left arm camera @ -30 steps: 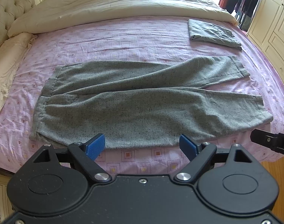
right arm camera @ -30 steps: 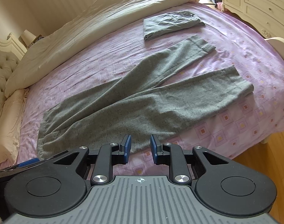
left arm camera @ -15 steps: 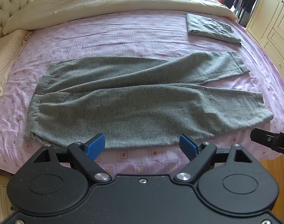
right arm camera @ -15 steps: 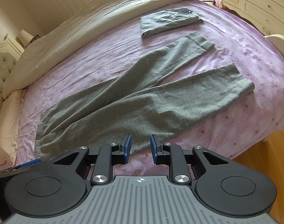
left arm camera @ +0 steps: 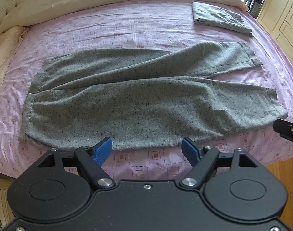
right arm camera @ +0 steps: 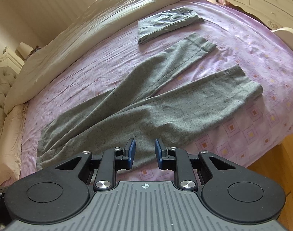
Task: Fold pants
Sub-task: 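Grasp a grey trouser leg hem with the right gripper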
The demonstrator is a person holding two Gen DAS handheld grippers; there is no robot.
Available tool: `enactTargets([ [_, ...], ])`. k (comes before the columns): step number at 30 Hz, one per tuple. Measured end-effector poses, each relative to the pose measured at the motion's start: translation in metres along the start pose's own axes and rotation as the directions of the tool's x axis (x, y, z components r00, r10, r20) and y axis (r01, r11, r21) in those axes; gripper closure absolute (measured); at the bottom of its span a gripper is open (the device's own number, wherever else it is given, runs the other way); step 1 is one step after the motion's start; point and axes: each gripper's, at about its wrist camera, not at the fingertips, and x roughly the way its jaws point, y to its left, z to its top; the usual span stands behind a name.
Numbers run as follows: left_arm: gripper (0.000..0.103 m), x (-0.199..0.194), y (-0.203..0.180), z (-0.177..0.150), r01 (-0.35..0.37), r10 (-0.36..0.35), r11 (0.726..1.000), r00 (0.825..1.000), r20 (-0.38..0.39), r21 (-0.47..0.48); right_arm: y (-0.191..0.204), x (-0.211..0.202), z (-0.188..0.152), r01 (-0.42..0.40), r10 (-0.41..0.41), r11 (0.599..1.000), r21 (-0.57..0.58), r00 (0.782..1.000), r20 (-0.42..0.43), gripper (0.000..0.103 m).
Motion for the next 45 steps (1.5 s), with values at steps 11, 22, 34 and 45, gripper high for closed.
enactTargets([
  [11, 0.023, 0.055, -0.066, 0.003, -0.053, 0.056, 0.998, 0.986, -0.156, 0.023, -0.142, 0.054, 0.048, 0.199, -0.185, 0.977, 0.079, 0.969, -0.161, 0.08],
  [22, 0.023, 0.069, -0.127, 0.022, -0.1, 0.102, 0.995, 0.98, -0.171, 0.022, -0.217, 0.125, 0.099, 0.168, -0.129, 0.976, 0.141, 0.96, -0.248, 0.08],
  [34, 0.023, 0.073, -0.126, 0.022, -0.185, 0.16, 0.977, 0.966, -0.201, -0.108, -0.238, 0.138, 0.11, 0.113, -0.03, 0.951, 0.286, 0.96, -0.28, 0.08],
  [45, 0.023, 0.072, -0.133, 0.026, -0.183, 0.165, 0.979, 0.97, -0.178, -0.09, -0.256, 0.145, 0.112, 0.168, -0.084, 0.906, 0.388, 0.971, -0.223, 0.08],
])
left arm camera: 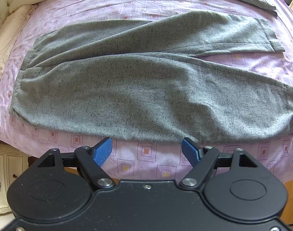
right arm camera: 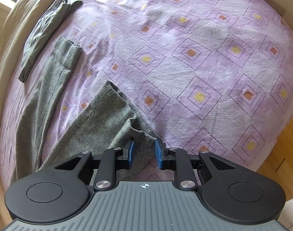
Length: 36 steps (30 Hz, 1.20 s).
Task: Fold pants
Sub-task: 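Grasp a grey trouser leg hem with the right gripper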
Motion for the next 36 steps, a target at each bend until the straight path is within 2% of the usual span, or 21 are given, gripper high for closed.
enactTargets([
  [2, 0.023, 0.0, 0.0, 0.0, 0.002, -0.002, 1.0, 1.0, 0.0, 0.002, -0.004, 0.009, -0.001, 0.009, -0.007, 0.999, 0.04, 0.999, -0.035, 0.08],
  [4, 0.023, -0.001, 0.001, -0.002, 0.001, -0.001, 1.0, 1.0, -0.001, 0.005, -0.008, 0.011, -0.003, 0.002, 0.001, 0.996, 0.092, 0.999, -0.034, 0.08],
  [9, 0.023, 0.002, 0.006, -0.006, -0.001, 0.001, 1.0, 1.0, -0.013, -0.005, -0.009, 0.01, -0.006, 0.001, 0.002, 0.996, 0.088, 1.0, -0.029, 0.079],
  [10, 0.023, 0.003, 0.006, -0.007, 0.0, 0.0, 1.0, 1.0, -0.014, -0.006, -0.008, 0.01, -0.007, -0.008, 0.01, 0.997, 0.072, 1.0, -0.024, 0.081],
  [11, 0.023, 0.003, 0.007, -0.007, 0.0, 0.0, 1.0, 1.0, -0.015, -0.006, -0.007, 0.008, -0.008, -0.028, 0.029, 0.998, 0.049, 0.999, -0.018, 0.098],
  [13, 0.023, 0.003, 0.007, -0.008, 0.003, -0.003, 1.0, 1.0, -0.012, -0.003, -0.004, -0.003, -0.013, -0.049, 0.049, 0.999, 0.01, 0.999, 0.024, 0.098],
  [20, 0.023, 0.002, 0.006, -0.007, 0.018, -0.018, 1.0, 1.0, -0.003, 0.018, 0.001, -0.054, -0.028, 0.047, -0.021, 0.98, -0.194, 0.991, 0.133, 0.099],
  [25, 0.023, 0.005, 0.006, -0.007, 0.029, -0.029, 0.999, 0.999, -0.018, 0.021, -0.011, -0.02, -0.033, 0.156, -0.144, 0.972, -0.178, 0.986, 0.081, 0.099],
  [28, 0.023, 0.001, 0.01, -0.007, 0.029, -0.028, 0.999, 1.0, -0.012, 0.022, -0.008, -0.026, -0.03, 0.134, -0.121, 0.974, -0.181, 0.989, 0.081, 0.097],
  [30, 0.023, -0.002, 0.013, -0.009, 0.024, -0.024, 1.0, 1.0, -0.001, 0.014, 0.004, -0.044, -0.026, 0.114, -0.083, 0.964, -0.241, 0.987, 0.135, 0.092],
  [32, 0.023, -0.001, 0.015, -0.009, 0.03, -0.03, 1.0, 1.0, -0.004, 0.01, 0.019, -0.06, -0.02, 0.1, -0.024, 0.931, -0.35, 0.976, 0.217, 0.092],
  [36, 0.023, 0.004, 0.016, -0.003, 0.03, -0.03, 1.0, 1.0, -0.001, -0.006, 0.039, -0.038, 0.015, 0.075, 0.012, 0.877, -0.475, 0.984, 0.177, 0.092],
])
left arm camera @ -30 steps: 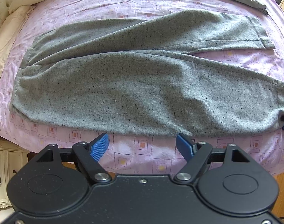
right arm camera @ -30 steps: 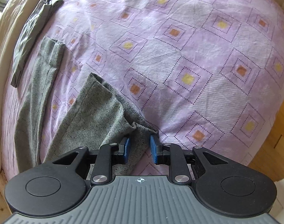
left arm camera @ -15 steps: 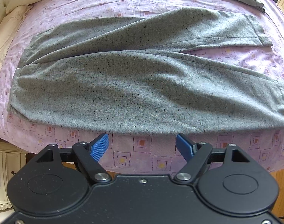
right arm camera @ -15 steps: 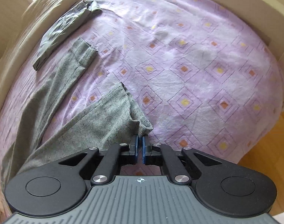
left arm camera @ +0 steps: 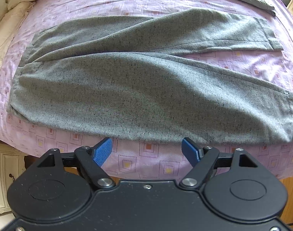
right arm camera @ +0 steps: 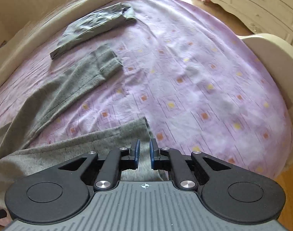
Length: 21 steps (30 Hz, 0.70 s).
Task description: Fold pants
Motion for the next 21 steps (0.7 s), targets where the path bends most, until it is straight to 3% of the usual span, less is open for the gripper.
enactTargets([
  [5, 0.023, 0.004, 0.002, 0.009, -0.005, 0.005, 0.999, 1.0, 0.002, -0.04, -0.01, 0.051, 0.019, -0.034, 0.032, 0.999, -0.022, 0.995, -0.093, 0.092],
  [11, 0.023, 0.001, 0.017, 0.01, -0.024, 0.023, 0.993, 1.0, -0.011, -0.112, -0.003, 0.067, 0.013, -0.079, 0.076, 0.997, -0.009, 0.979, -0.188, 0.092],
  [14, 0.023, 0.001, 0.022, 0.011, -0.039, 0.037, 0.991, 0.999, -0.014, -0.125, 0.01, 0.061, 0.011, -0.075, 0.055, 0.992, -0.104, 0.981, -0.184, 0.103],
  [15, 0.023, 0.001, 0.024, 0.012, -0.04, 0.038, 0.991, 0.999, -0.015, -0.129, 0.016, 0.057, 0.01, -0.067, 0.041, 0.987, -0.147, 0.984, -0.171, 0.103],
  [18, 0.023, 0.002, 0.029, 0.018, -0.045, 0.044, 0.991, 0.999, -0.012, -0.129, 0.018, 0.045, 0.013, 0.065, -0.086, 0.973, -0.223, 0.993, -0.084, 0.103],
  [20, 0.023, 0.004, 0.032, 0.023, -0.05, 0.049, 0.991, 0.999, -0.012, -0.127, -0.006, 0.049, 0.023, 0.133, -0.149, 0.98, -0.147, 0.983, -0.11, 0.103],
  [21, 0.023, 0.006, 0.034, 0.026, -0.048, 0.046, 0.991, 0.999, -0.014, -0.126, -0.019, 0.047, 0.028, 0.107, -0.118, 0.99, -0.096, 0.986, -0.121, 0.103],
])
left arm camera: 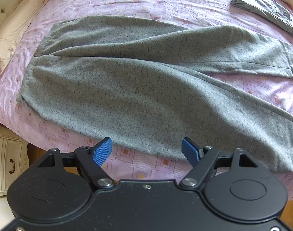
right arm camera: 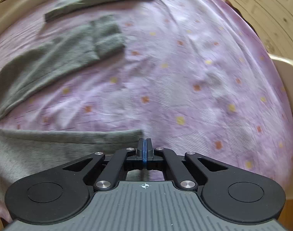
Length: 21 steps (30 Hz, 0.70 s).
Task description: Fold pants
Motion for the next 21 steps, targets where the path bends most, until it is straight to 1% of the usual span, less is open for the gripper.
enactTargets([
  [2, 0.023, 0.002, 0.001, 0.006, 0.007, -0.007, 1.0, 1.0, 0.001, 0.006, -0.011, -0.01, 0.006, -0.082, 0.08, 0.995, 0.048, 0.995, 0.052, 0.101],
  [3, 0.023, 0.004, 0.001, 0.01, 0.008, -0.008, 1.0, 1.0, 0.001, 0.012, -0.012, -0.016, 0.011, -0.112, 0.106, 0.992, 0.064, 0.99, 0.089, 0.099],
  [4, 0.023, 0.006, 0.0, 0.013, 0.012, -0.012, 1.0, 1.0, -0.001, 0.021, -0.011, -0.02, 0.017, -0.141, 0.132, 0.987, 0.077, 0.985, 0.107, 0.099],
  [5, 0.023, 0.008, -0.001, 0.017, 0.015, -0.015, 0.999, 1.0, -0.005, 0.031, -0.009, -0.02, 0.024, -0.172, 0.162, 0.98, 0.101, 0.981, 0.105, 0.098],
  [6, 0.023, 0.01, -0.003, 0.021, 0.021, -0.021, 0.999, 1.0, -0.007, 0.045, -0.007, -0.019, 0.029, -0.186, 0.175, 0.974, 0.126, 0.98, 0.098, 0.098],
  [7, 0.023, 0.011, -0.004, 0.024, 0.027, -0.027, 0.998, 1.0, -0.008, 0.057, -0.004, -0.015, 0.033, -0.193, 0.183, 0.97, 0.151, 0.98, 0.074, 0.096],
  [9, 0.023, 0.016, -0.009, 0.032, 0.041, -0.04, 0.995, 0.999, -0.018, 0.086, 0.001, -0.007, 0.032, -0.189, 0.188, 0.97, 0.153, 0.982, 0.022, 0.091],
  [11, 0.023, 0.02, -0.012, 0.04, 0.056, -0.053, 0.992, 0.998, -0.024, 0.112, 0.006, 0.004, 0.025, -0.155, 0.158, 0.979, 0.135, 0.987, -0.017, 0.088],
  [12, 0.023, 0.022, -0.014, 0.043, 0.061, -0.058, 0.99, 0.998, -0.028, 0.123, 0.007, 0.008, 0.021, -0.134, 0.139, 0.983, 0.125, 0.99, -0.036, 0.083],
  [14, 0.023, 0.025, -0.016, 0.049, 0.07, -0.066, 0.986, 0.997, -0.035, 0.15, 0.008, 0.011, 0.014, -0.125, 0.131, 0.984, 0.125, 0.99, -0.047, 0.074],
  [15, 0.023, 0.026, -0.017, 0.052, 0.073, -0.069, 0.983, 0.997, -0.032, 0.166, 0.008, 0.01, 0.012, -0.133, 0.139, 0.982, 0.133, 0.99, -0.038, 0.072],
  [18, 0.023, 0.028, -0.019, 0.056, 0.078, -0.075, 0.974, 0.997, -0.022, 0.214, 0.01, 0.008, 0.01, -0.135, 0.142, 0.979, 0.149, 0.989, -0.034, 0.071],
  [21, 0.023, 0.035, -0.021, 0.059, 0.08, -0.074, 0.964, 0.997, -0.032, 0.254, 0.014, 0.012, 0.011, -0.105, 0.115, 0.981, 0.164, 0.992, -0.052, 0.071],
])
